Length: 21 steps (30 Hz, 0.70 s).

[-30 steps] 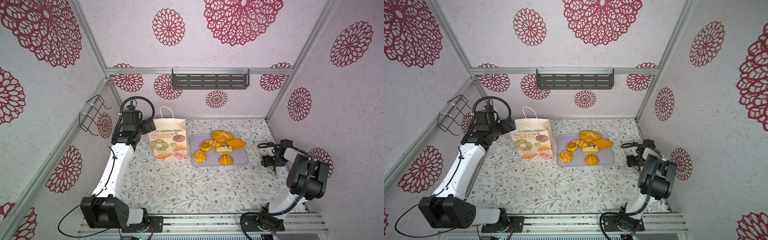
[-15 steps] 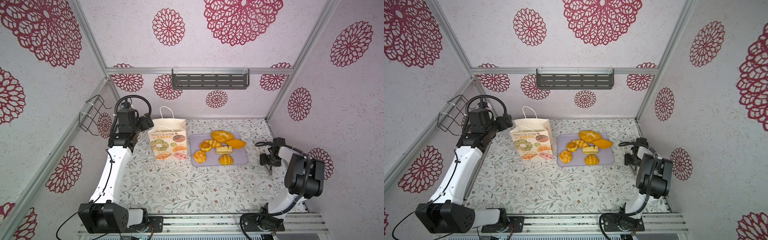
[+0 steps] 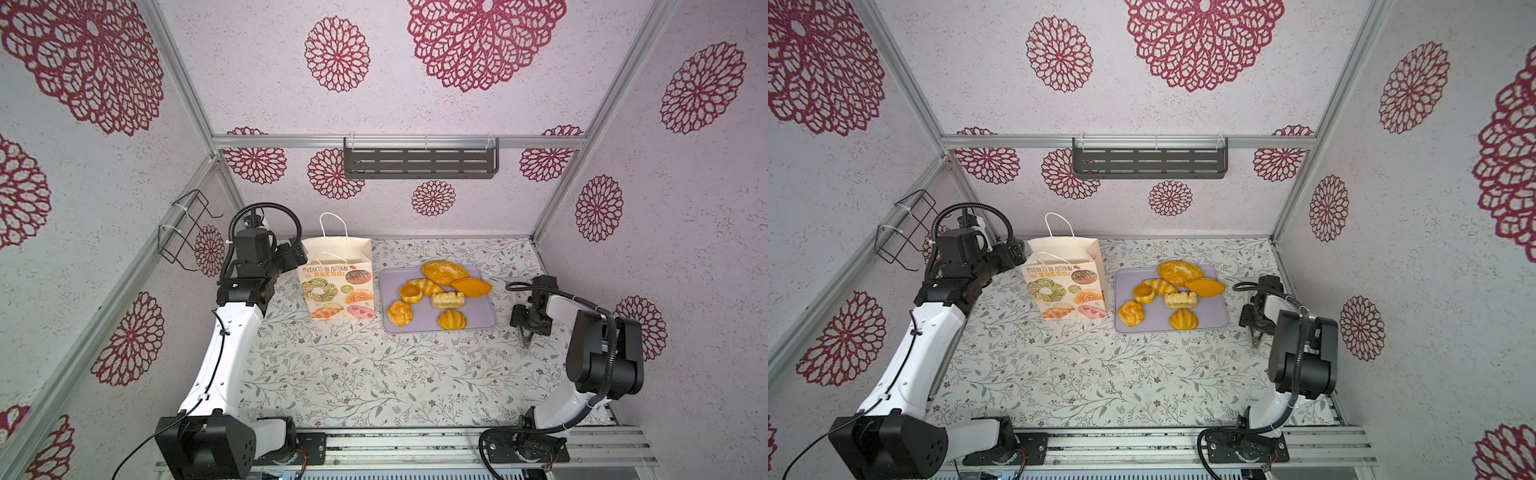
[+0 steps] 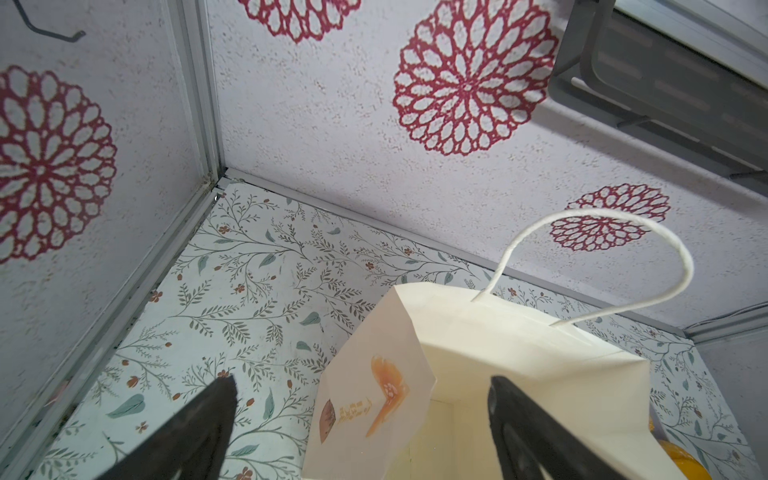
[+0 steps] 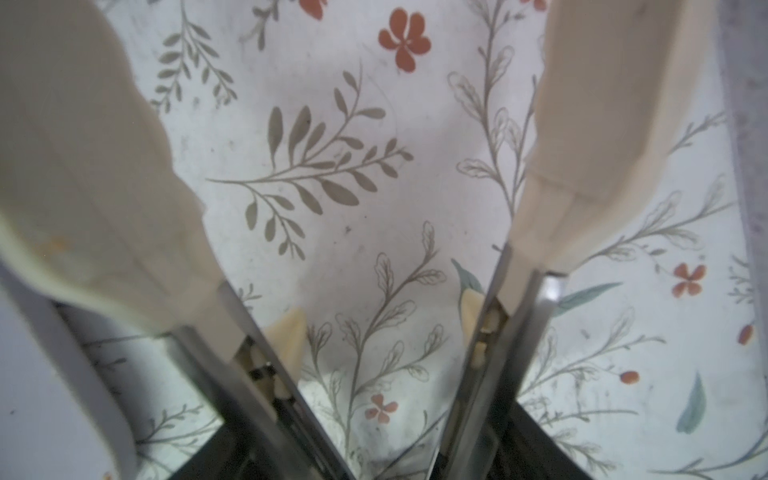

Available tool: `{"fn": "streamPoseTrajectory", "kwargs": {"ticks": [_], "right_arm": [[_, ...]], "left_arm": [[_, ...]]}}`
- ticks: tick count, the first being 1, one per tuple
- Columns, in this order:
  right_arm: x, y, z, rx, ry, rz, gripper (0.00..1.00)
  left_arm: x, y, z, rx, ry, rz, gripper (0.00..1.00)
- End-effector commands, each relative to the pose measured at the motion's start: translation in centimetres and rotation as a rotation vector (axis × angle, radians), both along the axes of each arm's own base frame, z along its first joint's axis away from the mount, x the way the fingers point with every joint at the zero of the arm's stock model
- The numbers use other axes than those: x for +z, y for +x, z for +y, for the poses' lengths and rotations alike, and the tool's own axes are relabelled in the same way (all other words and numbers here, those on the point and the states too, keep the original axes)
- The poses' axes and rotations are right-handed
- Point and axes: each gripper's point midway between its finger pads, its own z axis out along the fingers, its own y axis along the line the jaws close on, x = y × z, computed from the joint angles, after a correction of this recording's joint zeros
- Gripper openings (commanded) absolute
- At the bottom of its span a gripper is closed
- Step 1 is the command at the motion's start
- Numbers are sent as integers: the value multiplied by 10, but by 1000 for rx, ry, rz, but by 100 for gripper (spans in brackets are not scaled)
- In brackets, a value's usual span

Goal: Place the fake bread into the paper bag
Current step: 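Lift the tongs with the right gripper while the left gripper holds the bag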

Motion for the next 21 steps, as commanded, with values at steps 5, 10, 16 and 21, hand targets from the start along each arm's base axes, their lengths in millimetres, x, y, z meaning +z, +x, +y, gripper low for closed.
{"fn": "streamPoseTrajectory", "kwargs": {"ticks": [5, 10, 16, 21], "right_arm": [[13, 4, 6, -49, 43, -42, 73], [17, 5, 10, -40, 64, -75, 82], [21, 7, 8, -51, 57, -91, 85], [18, 8, 11, -36, 76, -95, 84]], "left_arm": [[12, -4, -3, -17, 31, -42, 97], [11, -3, -5, -20, 27, -39, 97], [8, -1, -5, -22, 25, -34, 97], [7, -1, -5, -21, 25, -30, 97]]}}
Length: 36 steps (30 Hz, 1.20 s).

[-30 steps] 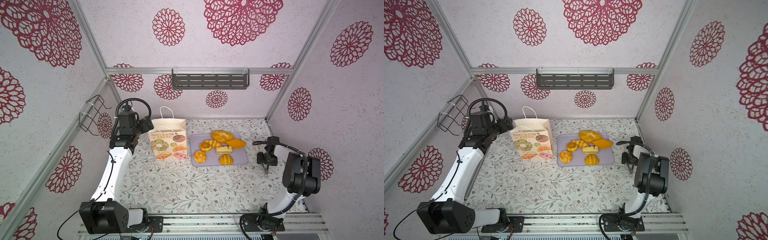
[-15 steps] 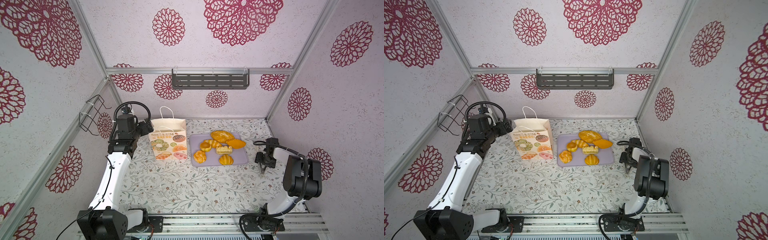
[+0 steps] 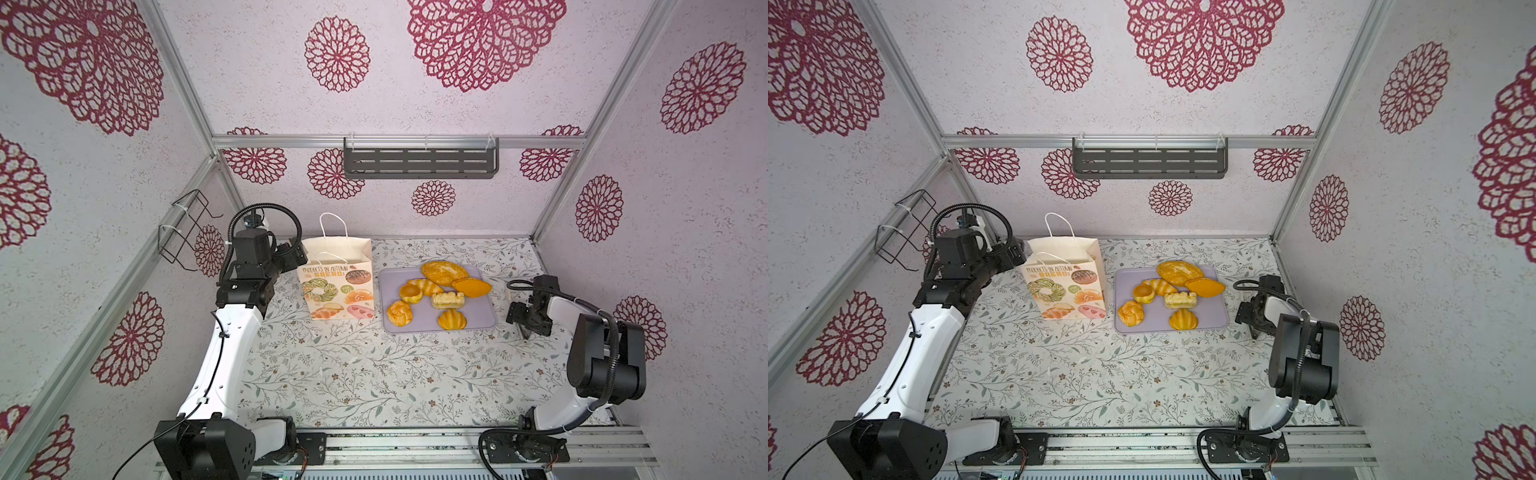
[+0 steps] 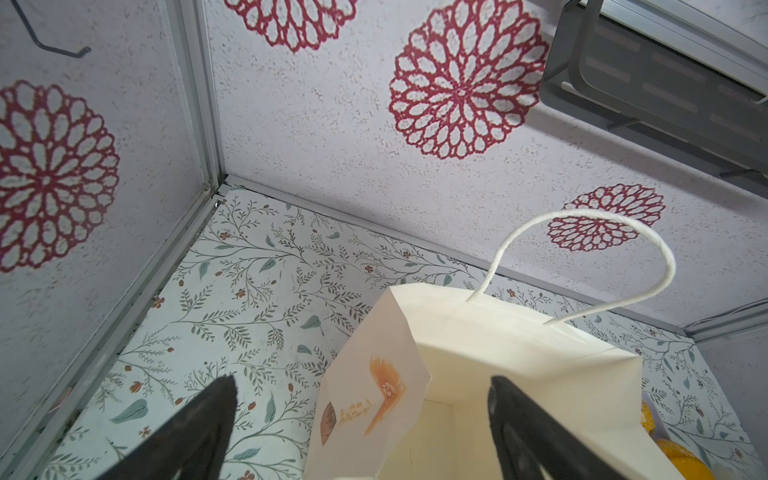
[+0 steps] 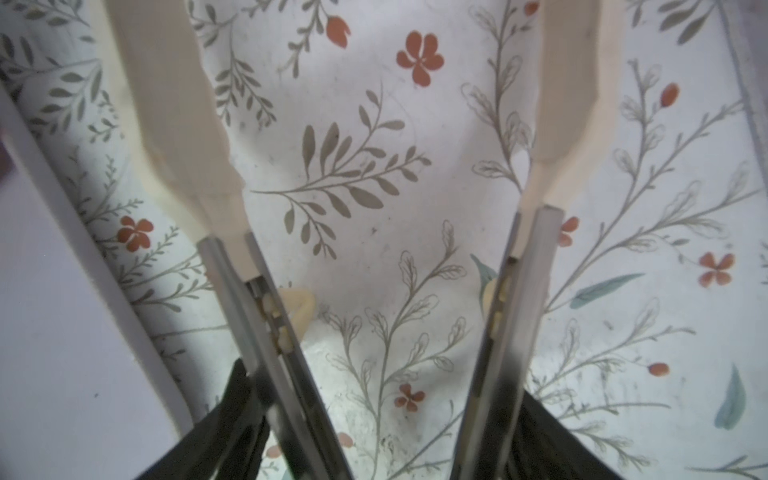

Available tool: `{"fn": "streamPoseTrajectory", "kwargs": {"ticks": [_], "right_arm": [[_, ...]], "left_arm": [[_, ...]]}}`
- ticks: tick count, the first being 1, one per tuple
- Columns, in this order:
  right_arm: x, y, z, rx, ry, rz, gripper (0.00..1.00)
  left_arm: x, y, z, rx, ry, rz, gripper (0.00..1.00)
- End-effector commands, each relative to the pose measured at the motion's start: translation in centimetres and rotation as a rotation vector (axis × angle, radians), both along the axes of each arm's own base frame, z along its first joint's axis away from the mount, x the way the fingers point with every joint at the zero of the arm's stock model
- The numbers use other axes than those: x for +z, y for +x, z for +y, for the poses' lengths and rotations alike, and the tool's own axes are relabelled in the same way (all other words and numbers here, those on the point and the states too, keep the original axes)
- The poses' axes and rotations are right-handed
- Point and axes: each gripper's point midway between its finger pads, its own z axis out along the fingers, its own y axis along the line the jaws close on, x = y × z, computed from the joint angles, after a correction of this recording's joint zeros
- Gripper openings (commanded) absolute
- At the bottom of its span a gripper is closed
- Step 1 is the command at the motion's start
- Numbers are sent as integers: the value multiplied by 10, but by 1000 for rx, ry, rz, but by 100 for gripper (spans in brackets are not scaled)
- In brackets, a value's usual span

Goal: Place the fake bread into the paper bag
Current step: 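Lift the tongs with the right gripper while the left gripper holds the bag, then squeeze the tongs closed with the right gripper near the tray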

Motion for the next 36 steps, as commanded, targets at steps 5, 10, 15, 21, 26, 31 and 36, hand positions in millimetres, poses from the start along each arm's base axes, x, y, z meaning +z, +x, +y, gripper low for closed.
{"fn": "streamPoseTrajectory", "kwargs": {"ticks": [5, 10, 15, 21, 26, 31, 36], "right_arm": [[12, 7, -2, -12, 20, -54, 84], [15, 8, -10, -30, 9, -46, 84], [14, 10, -14, -32, 7, -39, 80], [14, 13, -12, -12, 9, -38, 75], [12, 14, -14, -19, 9, -31, 74], [8, 16, -14, -19, 9, -22, 71], [-1, 15, -13, 0, 13, 15, 71]], "left_arm": [[3, 2, -4, -19, 12, -22, 97], [3, 2, -4, -19, 13, -22, 97], [3, 3, -5, -21, 9, -21, 97], [2, 2, -4, -19, 13, -20, 97], [2, 2, -4, -19, 12, -19, 97], [1, 2, -4, -19, 15, -18, 97], [1, 2, -4, -18, 15, -17, 97]]}}
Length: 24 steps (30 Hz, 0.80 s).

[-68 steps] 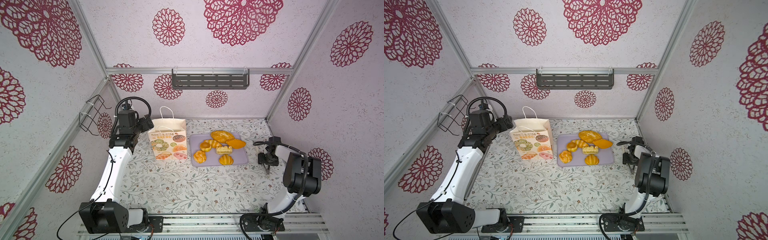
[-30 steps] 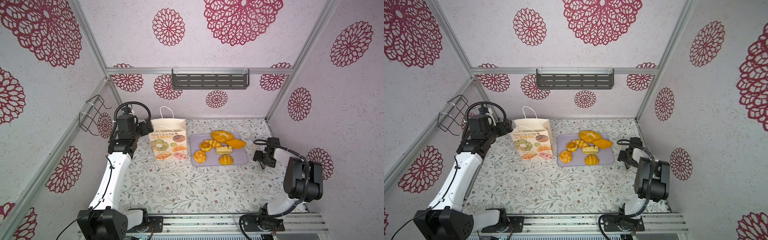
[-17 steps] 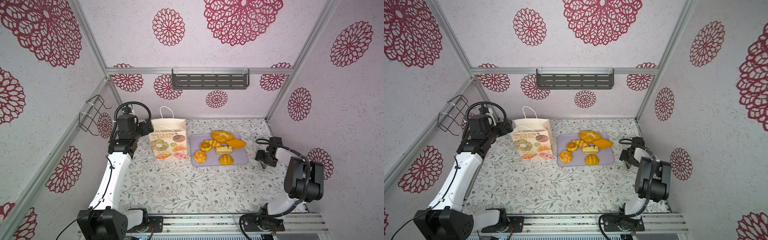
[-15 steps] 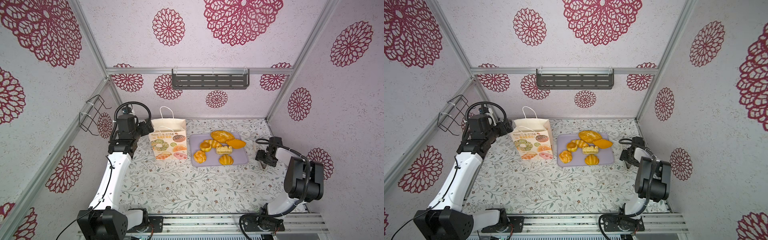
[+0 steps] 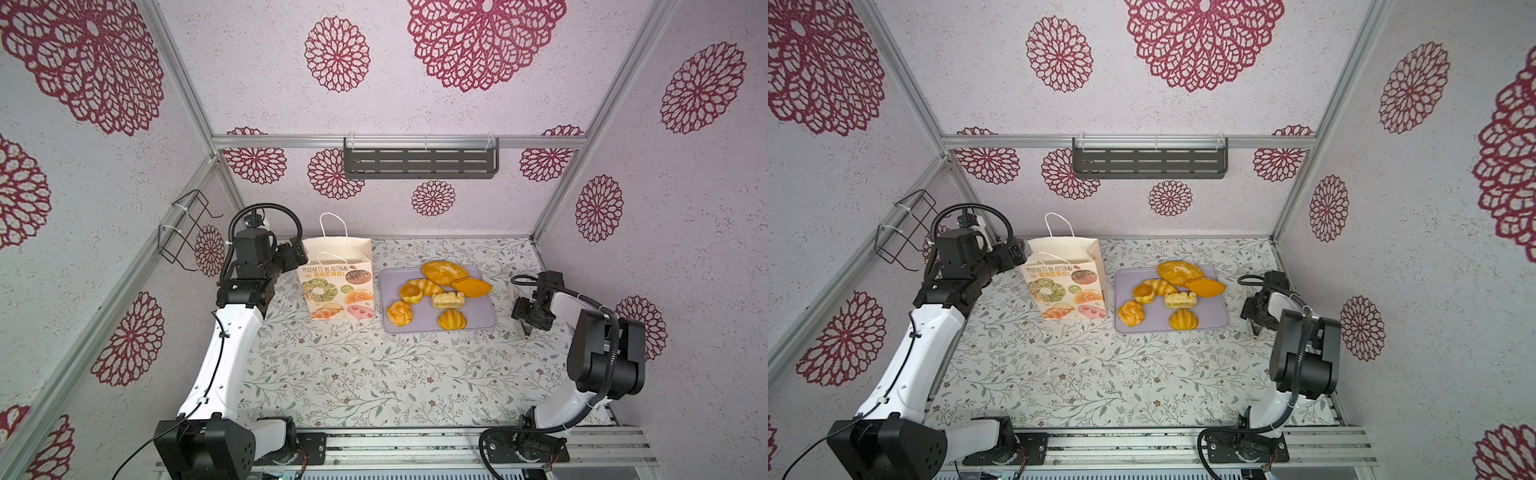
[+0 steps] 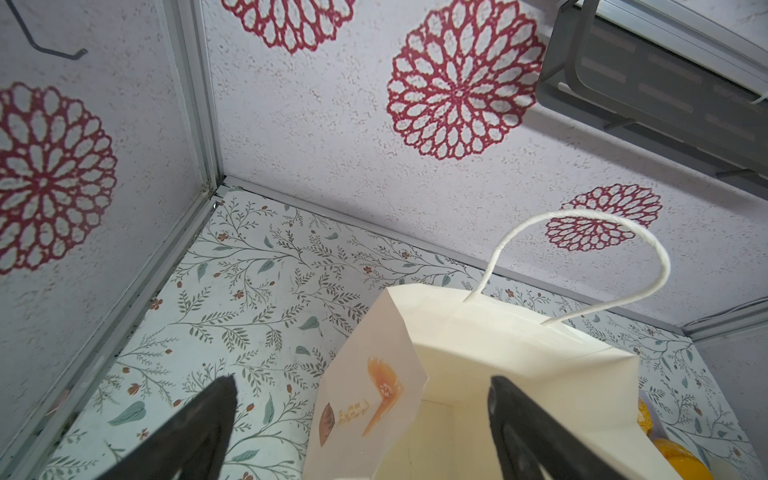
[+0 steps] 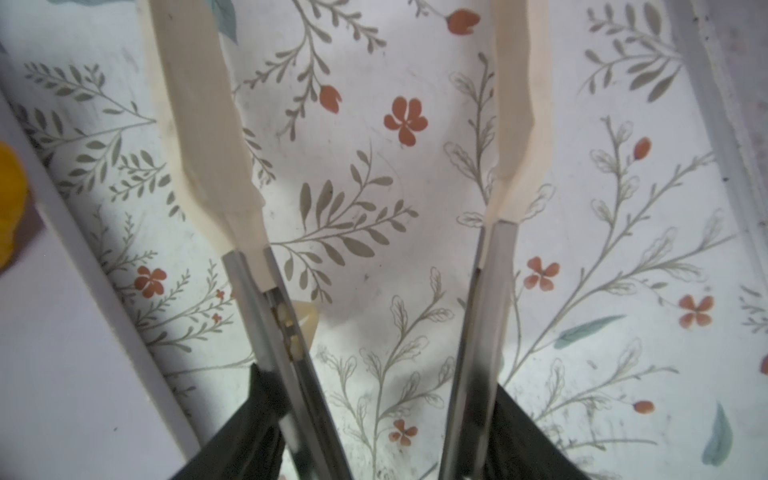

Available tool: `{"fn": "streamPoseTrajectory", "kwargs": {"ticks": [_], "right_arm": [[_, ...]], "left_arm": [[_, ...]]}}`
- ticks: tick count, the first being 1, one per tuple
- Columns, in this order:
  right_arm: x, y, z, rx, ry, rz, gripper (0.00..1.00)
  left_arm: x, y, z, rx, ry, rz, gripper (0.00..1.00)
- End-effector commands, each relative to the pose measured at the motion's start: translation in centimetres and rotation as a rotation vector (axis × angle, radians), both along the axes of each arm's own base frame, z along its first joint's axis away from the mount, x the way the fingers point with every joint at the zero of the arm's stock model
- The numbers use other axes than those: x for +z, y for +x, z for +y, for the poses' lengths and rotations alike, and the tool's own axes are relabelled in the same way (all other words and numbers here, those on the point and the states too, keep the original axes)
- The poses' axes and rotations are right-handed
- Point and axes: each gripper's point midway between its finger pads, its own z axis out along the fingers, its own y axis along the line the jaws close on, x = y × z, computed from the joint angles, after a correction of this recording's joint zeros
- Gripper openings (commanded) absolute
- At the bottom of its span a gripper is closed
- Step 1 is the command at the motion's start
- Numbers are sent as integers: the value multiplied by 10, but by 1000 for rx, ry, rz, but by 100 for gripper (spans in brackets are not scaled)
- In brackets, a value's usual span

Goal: Place the fake bread into the paper bag
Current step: 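Squeeze the tongs closed with the right gripper near the tray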

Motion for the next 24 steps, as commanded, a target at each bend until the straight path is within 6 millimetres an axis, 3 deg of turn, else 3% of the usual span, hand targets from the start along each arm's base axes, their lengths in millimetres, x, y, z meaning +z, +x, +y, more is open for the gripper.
{"fn": "streamPoseTrajectory", "kwargs": {"ticks": [1, 10, 17, 24], "right_arm": [[-6, -2, -2, 17, -9, 41, 72], [-4, -3, -4, 26, -43, 49, 68], [-14, -5, -2, 42, -64, 76, 71], [-22, -5, -1, 42, -78, 95, 62]], "left_arm": [[1, 2, -2, -13, 15, -14, 97], [0, 2, -3, -17, 11, -14, 97], [1, 2, -4, -18, 11, -16, 97], [-2, 3, -5, -20, 12, -11, 97]]}}
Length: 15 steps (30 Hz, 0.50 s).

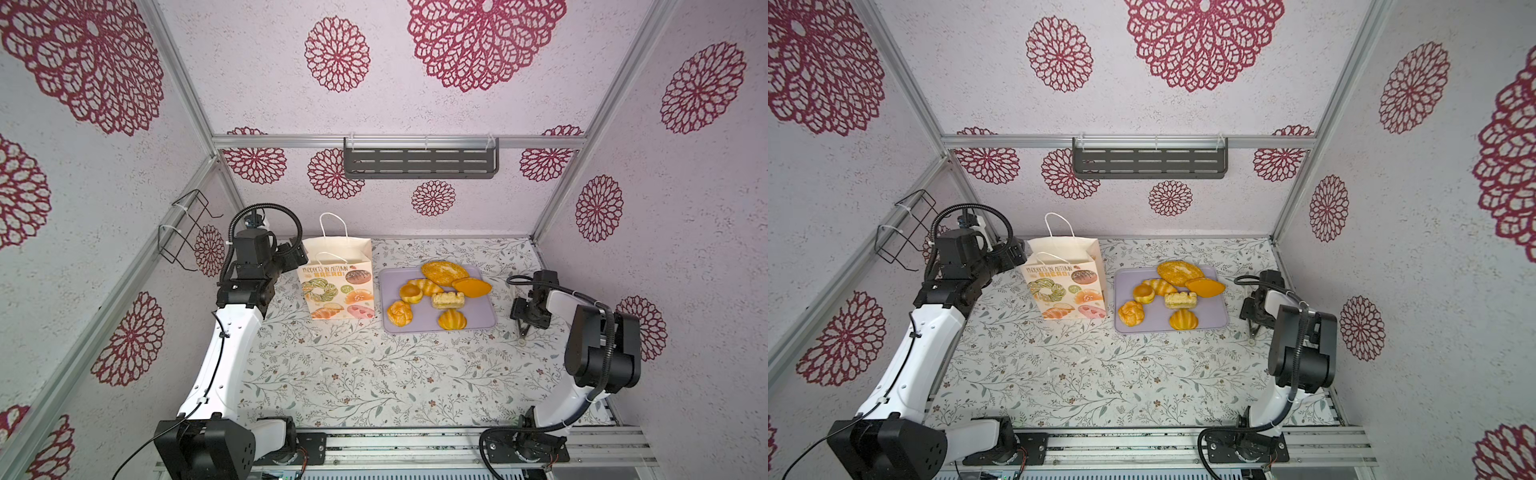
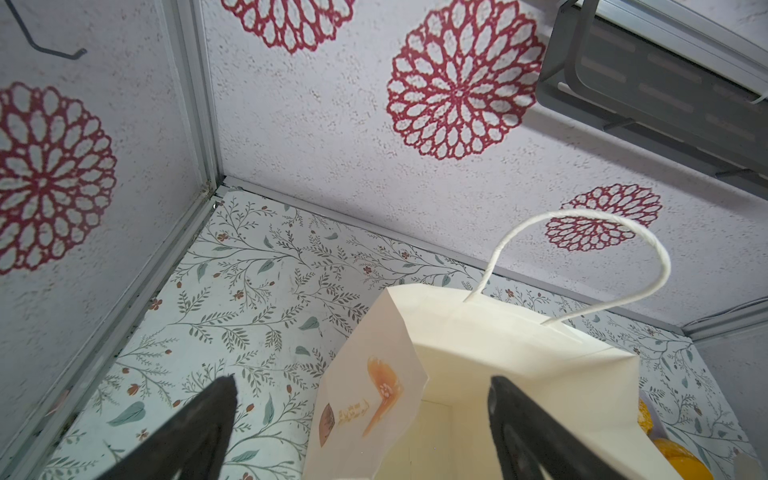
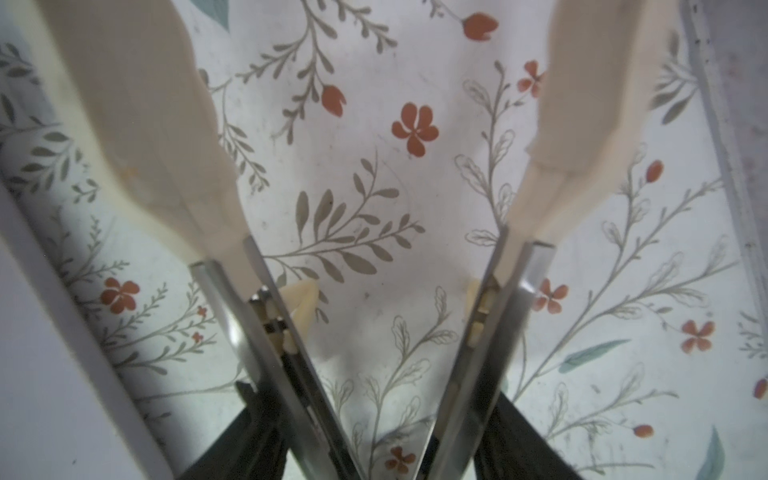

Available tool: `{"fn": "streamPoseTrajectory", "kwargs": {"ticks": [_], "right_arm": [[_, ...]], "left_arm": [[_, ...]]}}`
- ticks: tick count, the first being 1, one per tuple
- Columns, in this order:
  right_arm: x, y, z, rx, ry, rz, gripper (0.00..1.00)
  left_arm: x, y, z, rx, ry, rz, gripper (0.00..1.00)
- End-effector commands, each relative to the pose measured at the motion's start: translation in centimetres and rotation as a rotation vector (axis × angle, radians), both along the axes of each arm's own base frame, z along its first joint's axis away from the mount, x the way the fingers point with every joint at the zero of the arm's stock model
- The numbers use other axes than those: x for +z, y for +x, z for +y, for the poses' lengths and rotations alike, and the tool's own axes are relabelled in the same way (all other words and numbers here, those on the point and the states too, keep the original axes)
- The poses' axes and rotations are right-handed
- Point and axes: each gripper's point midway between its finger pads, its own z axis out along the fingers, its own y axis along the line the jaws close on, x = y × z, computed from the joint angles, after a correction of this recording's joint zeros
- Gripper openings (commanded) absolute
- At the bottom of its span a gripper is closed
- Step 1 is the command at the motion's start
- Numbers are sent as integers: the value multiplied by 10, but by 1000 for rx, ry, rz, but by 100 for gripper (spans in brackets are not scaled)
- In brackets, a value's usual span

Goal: Place the fake bread into the paper bag
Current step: 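Squeeze the tongs closed with the right gripper near the tray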

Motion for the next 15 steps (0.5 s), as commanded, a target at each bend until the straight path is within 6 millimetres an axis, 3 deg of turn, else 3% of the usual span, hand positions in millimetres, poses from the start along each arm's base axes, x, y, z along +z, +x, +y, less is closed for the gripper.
{"fn": "streamPoseTrajectory", "kwargs": {"ticks": [1, 6, 9, 15], "right_arm": [[-14, -8, -2, 5, -23, 66, 59], [-16, -7, 0, 4, -14, 67, 48], [-11, -4, 4, 2, 12, 44, 46], [28, 10, 23, 2, 126, -96, 44]], "left_arm": [[-1, 3, -4, -19, 13, -12, 97], [-2, 3, -4, -14, 16, -10, 97], [-1, 3, -4, -16, 16, -11, 97], [-1, 2, -4, -17, 13, -11, 97]]}}
